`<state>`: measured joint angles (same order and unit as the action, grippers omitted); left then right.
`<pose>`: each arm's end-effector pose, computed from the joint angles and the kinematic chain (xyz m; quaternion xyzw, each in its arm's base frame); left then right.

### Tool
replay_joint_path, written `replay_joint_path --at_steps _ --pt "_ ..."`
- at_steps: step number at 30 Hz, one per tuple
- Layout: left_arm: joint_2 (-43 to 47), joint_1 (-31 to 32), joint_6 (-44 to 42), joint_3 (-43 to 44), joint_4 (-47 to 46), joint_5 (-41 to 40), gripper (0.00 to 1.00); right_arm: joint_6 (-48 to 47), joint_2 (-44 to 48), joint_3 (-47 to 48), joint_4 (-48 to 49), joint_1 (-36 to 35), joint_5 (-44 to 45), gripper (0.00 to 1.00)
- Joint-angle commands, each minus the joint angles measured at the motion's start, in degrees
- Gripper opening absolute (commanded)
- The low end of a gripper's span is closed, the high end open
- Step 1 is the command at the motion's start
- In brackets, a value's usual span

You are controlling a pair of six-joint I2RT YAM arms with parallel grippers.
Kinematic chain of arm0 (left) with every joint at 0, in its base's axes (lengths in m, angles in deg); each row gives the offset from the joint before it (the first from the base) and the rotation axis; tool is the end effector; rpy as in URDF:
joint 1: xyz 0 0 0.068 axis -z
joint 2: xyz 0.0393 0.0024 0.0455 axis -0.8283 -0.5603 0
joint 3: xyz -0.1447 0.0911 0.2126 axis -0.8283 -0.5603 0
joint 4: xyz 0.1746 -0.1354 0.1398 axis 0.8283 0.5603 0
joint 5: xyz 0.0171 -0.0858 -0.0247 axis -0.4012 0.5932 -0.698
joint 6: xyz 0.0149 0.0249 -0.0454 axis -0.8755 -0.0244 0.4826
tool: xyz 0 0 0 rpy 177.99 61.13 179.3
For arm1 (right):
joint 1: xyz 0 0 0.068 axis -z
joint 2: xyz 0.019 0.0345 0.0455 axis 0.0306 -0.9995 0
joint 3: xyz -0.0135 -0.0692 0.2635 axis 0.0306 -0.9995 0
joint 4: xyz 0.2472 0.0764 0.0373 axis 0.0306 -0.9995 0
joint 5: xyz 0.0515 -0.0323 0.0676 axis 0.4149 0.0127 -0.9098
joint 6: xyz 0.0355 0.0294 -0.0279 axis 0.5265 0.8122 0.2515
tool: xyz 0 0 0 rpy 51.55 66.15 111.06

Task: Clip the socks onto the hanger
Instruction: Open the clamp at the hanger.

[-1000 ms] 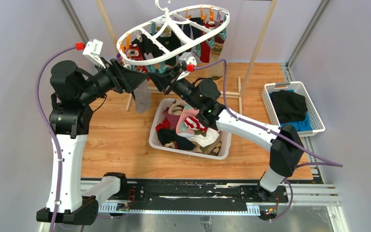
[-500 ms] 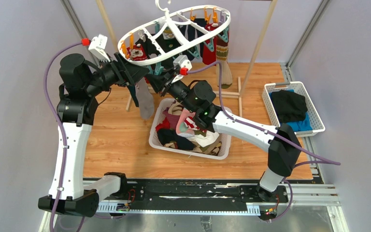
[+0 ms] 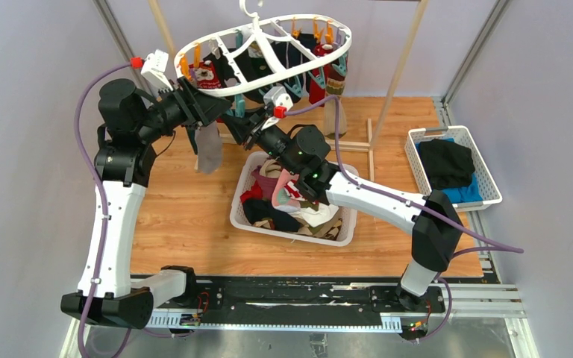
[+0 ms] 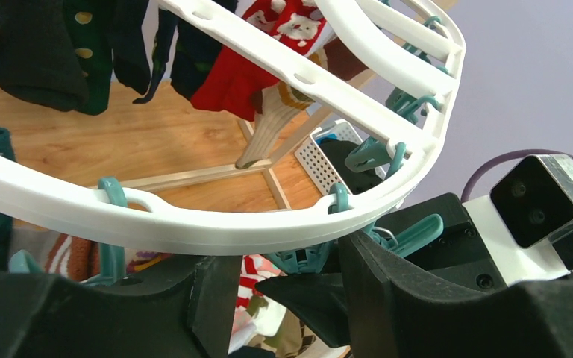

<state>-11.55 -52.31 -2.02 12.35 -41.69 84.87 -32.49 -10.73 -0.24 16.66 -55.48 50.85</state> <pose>0.2176 -0.0353 0.4901 0.0309 0.7222 -0.4296 0.5412 0.2156 0.3373 0.4196 -0.2260 0.4443 0.4649 0.7317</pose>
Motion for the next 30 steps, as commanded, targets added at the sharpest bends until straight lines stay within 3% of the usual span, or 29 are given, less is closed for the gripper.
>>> replay_joint_path --at_steps 1,8,12,15,18,20,21,23,30 --pt "-0.23 0.60 0.54 -0.61 -2.87 0.10 0.52 -1.43 -0.91 1.87 0.41 -1.83 -1.97 0.00" --pt "-0.28 0.60 0.94 -0.55 -3.43 -1.20 0.46 -1.48 -1.53 2.47 0.10 -2.16 -2.42 0.00" --pt "-0.16 0.61 0.81 -0.77 -3.19 -2.52 0.37 -1.30 -1.89 2.97 -0.45 -2.25 -2.68 0.03" --pt "0.09 0.60 0.56 -0.77 -2.94 -2.98 0.29 -1.22 -1.52 2.48 -0.42 -2.27 -2.37 0.13" --pt "0.62 0.60 0.10 -0.84 -2.65 -3.34 0.22 -1.21 -0.16 0.57 0.01 -2.21 -0.90 0.30" --pt "1.04 0.60 -0.49 -0.75 -2.17 -3.66 0.17 -0.91 1.36 -1.84 0.48 -2.09 0.80 0.44" --pt "1.15 0.63 -0.81 -0.78 -1.92 -3.74 0.15 -0.82 2.36 -3.26 0.38 -2.01 1.42 0.58" --pt "1.51 0.60 -1.18 -0.78 -1.60 -3.84 0.12 -0.52 4.72 -6.16 -0.27 -1.61 1.78 0.71" --pt "2.09 0.60 -1.30 -0.18 0.00 -2.61 0.09 0.13 16.77 -22.31 -5.91 0.10 4.74 0.75"
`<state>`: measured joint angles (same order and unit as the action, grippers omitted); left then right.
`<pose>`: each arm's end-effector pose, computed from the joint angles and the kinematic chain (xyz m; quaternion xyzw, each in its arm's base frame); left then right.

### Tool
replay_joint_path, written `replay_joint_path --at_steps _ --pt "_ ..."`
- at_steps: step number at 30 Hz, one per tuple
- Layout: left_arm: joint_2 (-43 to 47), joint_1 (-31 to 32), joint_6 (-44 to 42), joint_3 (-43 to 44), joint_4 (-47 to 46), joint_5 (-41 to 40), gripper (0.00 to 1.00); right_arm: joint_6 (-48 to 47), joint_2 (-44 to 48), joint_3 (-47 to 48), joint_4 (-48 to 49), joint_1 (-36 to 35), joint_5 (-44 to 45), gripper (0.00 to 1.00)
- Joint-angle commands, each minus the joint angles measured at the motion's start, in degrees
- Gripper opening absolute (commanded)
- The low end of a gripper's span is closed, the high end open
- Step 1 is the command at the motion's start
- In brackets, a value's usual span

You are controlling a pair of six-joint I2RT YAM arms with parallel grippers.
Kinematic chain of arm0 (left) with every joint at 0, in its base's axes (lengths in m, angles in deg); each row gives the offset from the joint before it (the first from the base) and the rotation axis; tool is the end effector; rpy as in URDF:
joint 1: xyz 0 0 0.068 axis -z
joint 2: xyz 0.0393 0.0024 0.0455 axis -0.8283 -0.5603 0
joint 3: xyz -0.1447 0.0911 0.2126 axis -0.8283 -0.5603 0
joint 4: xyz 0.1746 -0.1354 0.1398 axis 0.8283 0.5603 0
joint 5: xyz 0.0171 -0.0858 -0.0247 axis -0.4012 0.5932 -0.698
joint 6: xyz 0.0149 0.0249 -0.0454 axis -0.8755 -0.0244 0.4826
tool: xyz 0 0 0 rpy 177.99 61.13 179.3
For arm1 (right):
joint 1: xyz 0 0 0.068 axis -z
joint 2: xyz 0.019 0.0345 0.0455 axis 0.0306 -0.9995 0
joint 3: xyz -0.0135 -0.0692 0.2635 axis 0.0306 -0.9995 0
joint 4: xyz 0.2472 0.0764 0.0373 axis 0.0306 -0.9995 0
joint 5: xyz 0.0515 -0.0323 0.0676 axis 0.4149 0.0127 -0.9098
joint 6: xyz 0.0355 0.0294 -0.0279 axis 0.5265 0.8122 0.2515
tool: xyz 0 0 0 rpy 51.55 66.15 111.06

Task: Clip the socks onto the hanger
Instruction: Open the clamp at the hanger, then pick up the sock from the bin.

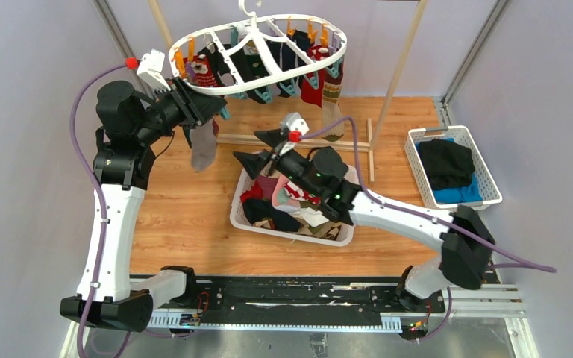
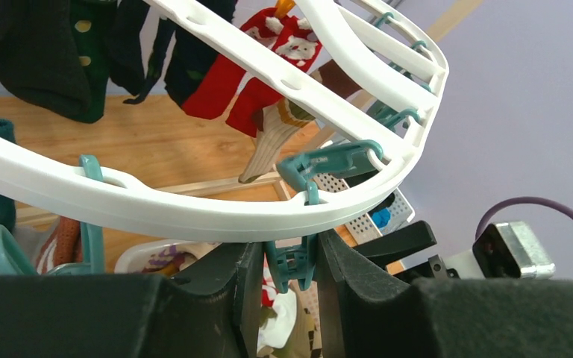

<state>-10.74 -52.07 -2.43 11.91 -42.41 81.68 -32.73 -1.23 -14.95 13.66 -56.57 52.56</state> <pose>0.2145 -0.0344 0.4917 0.0193 0.7178 -0.4128 0.5604 0.1897 0.3078 0.3847 -0.2462 0.5021 0.4439 0.7002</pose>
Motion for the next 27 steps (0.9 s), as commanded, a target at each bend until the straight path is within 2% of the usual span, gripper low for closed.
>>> replay_joint_path --at_steps 1,3,6,10,12,15,17,19,27 --pt "1.24 0.38 -0.99 0.42 1.02 0.92 0.09 0.46 9.05 -9.78 -4.92 1.53 3.29 0.75" --pt "1.11 0.37 -1.12 0.78 1.76 1.43 0.07 2.33 12.54 -12.32 -11.49 2.54 4.61 0.76" --pt "1.18 0.36 -1.85 1.48 2.97 1.73 0.05 10.20 16.00 -14.31 -24.07 4.72 9.20 0.78" --pt "1.27 0.40 -3.37 2.31 4.68 1.09 0.00 11.36 21.65 -18.42 -32.43 6.82 11.07 0.79" --pt "1.30 0.36 -3.96 2.52 5.64 0.43 0.00 11.19 23.96 -19.21 -36.70 7.54 13.26 0.76" --pt "1.23 0.36 -4.18 2.68 6.06 -0.06 0.00 11.12 25.74 -19.73 -40.74 8.33 15.38 0.62" --pt "0.98 0.36 -4.11 3.07 6.38 -0.20 0.00 11.35 26.33 -19.74 -42.58 8.74 16.00 0.55" --pt "0.92 0.36 -4.27 3.59 6.63 -0.38 0.00 12.39 26.14 -19.21 -45.38 9.26 18.12 0.53" --pt "0.14 0.36 -5.66 5.17 8.28 -1.06 0.00 17.68 19.12 -13.99 -53.11 12.97 21.62 0.60"
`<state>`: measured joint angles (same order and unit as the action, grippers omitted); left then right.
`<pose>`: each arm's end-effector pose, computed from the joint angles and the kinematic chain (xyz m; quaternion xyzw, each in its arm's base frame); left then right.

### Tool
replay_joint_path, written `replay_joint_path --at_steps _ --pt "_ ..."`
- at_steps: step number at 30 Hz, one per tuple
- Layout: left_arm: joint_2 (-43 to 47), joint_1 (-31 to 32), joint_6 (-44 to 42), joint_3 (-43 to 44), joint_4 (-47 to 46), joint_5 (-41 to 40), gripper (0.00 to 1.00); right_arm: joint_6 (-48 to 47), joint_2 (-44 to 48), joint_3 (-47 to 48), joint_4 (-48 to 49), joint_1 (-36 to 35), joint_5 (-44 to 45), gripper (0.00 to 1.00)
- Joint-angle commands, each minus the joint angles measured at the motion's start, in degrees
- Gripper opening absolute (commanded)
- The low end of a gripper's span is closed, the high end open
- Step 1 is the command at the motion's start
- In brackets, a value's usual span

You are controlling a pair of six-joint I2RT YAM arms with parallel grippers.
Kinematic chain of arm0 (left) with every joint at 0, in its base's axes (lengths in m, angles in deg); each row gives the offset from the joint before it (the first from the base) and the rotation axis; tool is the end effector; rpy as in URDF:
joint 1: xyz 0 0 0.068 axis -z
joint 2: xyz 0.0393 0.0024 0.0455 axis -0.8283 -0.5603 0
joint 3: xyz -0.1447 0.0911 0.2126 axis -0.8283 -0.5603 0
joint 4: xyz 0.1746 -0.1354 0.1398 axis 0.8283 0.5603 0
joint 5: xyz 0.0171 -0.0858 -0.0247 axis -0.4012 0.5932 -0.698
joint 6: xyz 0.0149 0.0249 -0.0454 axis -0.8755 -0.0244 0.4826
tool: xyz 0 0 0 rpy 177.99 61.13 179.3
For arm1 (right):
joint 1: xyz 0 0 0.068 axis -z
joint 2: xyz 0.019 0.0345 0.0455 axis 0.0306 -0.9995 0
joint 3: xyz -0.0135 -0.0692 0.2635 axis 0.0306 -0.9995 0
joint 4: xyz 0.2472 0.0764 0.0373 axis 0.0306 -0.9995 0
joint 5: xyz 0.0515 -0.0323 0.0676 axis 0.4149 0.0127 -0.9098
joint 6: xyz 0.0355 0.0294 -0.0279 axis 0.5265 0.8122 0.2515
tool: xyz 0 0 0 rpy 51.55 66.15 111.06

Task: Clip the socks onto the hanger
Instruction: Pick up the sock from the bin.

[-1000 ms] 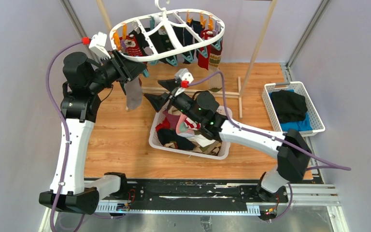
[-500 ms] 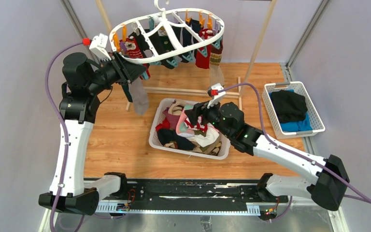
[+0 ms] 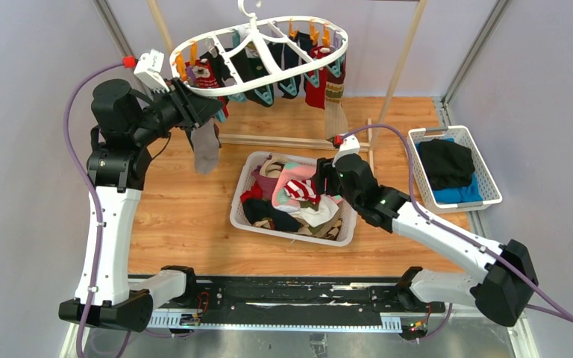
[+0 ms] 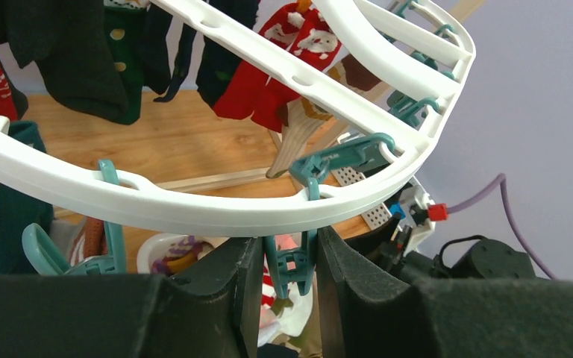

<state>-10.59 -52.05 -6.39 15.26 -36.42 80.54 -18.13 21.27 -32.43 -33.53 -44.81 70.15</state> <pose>0.2049 -0.0333 0.4993 0.0298 0.7301 -0.3869 0.5624 0.1886 0.1838 0.3046 -0.0953 0.8095 0.2109 0.5395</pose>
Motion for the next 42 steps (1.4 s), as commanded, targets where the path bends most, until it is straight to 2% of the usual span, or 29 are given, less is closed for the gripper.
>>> replay_joint_path --at_steps 1,9,12,15,18,26,35,42 --pt "-0.01 0.34 -1.81 1.92 2.33 0.21 0.00 3.21 -4.44 4.07 -6.15 1.29 4.02 0.61" --pt "-0.53 0.34 -2.80 2.52 3.55 1.53 0.00 4.05 -12.57 5.63 -4.15 1.54 -5.16 0.67" --pt "-0.62 0.34 -2.95 2.53 3.77 1.95 0.00 4.58 -14.18 5.47 -3.67 2.52 -4.99 0.66" --pt "-0.48 0.34 -3.12 2.61 3.77 2.23 0.00 8.01 -14.53 6.11 -5.80 4.53 -2.74 0.63" --pt "-0.50 0.34 -3.39 2.56 3.75 2.48 0.00 14.21 -14.88 7.30 -10.63 5.81 3.37 0.60" --pt "-0.68 0.34 -3.08 2.09 3.36 3.13 0.00 28.42 -17.61 9.98 -17.64 6.03 10.54 0.63" --pt "-0.28 0.34 -4.09 2.05 4.10 3.48 0.00 20.76 -25.25 11.93 -14.00 8.04 11.04 0.62" --pt "-0.25 0.36 -4.29 1.29 3.94 3.59 0.00 15.87 -26.41 9.37 -10.30 10.77 7.89 0.60"
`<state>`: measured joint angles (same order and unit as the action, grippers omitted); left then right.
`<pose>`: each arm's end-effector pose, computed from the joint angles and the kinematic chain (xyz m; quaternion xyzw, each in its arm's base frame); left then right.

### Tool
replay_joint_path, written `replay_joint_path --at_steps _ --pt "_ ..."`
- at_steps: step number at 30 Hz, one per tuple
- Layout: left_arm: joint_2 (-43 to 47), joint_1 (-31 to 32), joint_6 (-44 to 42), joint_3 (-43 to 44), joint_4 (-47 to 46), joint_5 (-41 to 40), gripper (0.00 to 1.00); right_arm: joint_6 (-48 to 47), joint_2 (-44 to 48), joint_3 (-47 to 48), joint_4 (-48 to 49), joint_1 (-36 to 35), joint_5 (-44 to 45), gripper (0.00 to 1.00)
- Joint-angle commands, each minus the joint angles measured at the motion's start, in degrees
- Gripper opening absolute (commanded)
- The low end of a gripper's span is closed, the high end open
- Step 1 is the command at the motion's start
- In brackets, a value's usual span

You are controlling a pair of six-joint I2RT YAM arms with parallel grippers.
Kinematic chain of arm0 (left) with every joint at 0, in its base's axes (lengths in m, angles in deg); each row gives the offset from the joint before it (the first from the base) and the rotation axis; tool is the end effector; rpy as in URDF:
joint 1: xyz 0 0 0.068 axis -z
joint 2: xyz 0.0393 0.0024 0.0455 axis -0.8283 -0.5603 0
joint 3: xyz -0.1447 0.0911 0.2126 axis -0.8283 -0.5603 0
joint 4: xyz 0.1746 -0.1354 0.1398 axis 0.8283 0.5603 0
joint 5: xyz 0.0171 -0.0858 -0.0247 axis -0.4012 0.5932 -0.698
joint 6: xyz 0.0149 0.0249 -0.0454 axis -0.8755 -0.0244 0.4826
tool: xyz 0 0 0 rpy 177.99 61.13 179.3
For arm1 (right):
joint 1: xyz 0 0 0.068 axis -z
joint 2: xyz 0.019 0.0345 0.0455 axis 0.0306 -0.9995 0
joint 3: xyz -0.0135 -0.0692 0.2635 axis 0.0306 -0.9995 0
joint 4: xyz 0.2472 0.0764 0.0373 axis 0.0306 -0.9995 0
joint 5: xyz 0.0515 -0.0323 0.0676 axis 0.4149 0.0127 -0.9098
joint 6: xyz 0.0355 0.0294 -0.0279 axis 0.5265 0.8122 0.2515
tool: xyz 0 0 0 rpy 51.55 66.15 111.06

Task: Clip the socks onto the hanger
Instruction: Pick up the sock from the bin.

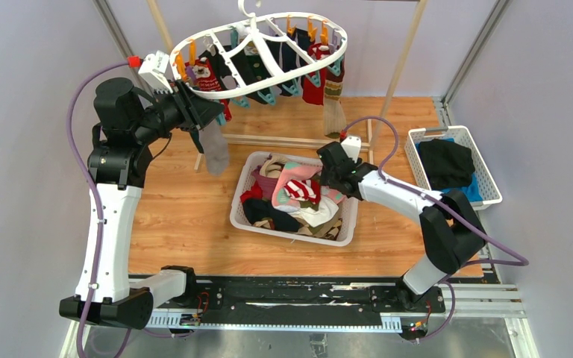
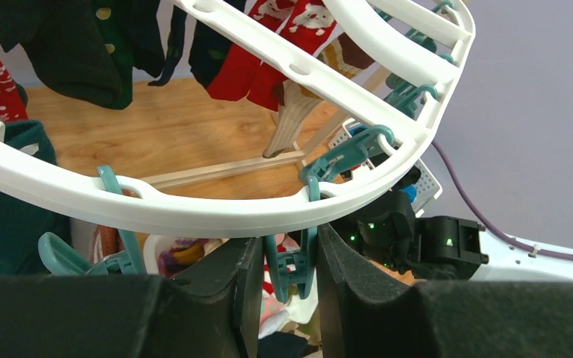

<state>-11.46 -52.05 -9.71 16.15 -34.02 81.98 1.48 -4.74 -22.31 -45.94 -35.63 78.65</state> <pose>0.2074 -0.0342 0.4969 0.0524 0.7401 -0.3785 0.5534 0.2761 0.1915 0.2179 0.1045 0.9087 0.0541 0.4006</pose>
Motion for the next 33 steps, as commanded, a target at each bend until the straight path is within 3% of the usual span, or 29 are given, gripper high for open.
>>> replay_joint_path --at_steps 1,13,15,20,27,33 --pt "0.59 0.34 -0.91 0.28 1.35 2.13 0.00 -3.94 -0.90 -0.73 2.24 1.89 -1.32 0.59" --pt "0.47 0.34 -0.56 -0.28 0.96 2.14 0.00 -3.78 -6.44 -3.37 4.97 2.23 -8.99 0.46" --pt "0.34 0.34 -0.39 -0.37 0.82 2.15 0.00 -3.79 -6.87 -3.46 5.21 2.23 -10.03 0.38" --pt "0.40 0.35 -0.41 -0.38 0.82 1.97 0.00 -5.48 -2.80 -4.54 8.10 2.24 -11.31 0.01" --pt "0.53 0.34 0.09 -0.13 0.66 2.32 0.00 -12.05 9.63 -2.32 8.03 1.39 -9.99 0.00" --pt "0.59 0.38 0.50 -0.04 0.34 2.48 0.00 -18.10 14.25 2.70 4.48 -2.73 -10.02 0.00"
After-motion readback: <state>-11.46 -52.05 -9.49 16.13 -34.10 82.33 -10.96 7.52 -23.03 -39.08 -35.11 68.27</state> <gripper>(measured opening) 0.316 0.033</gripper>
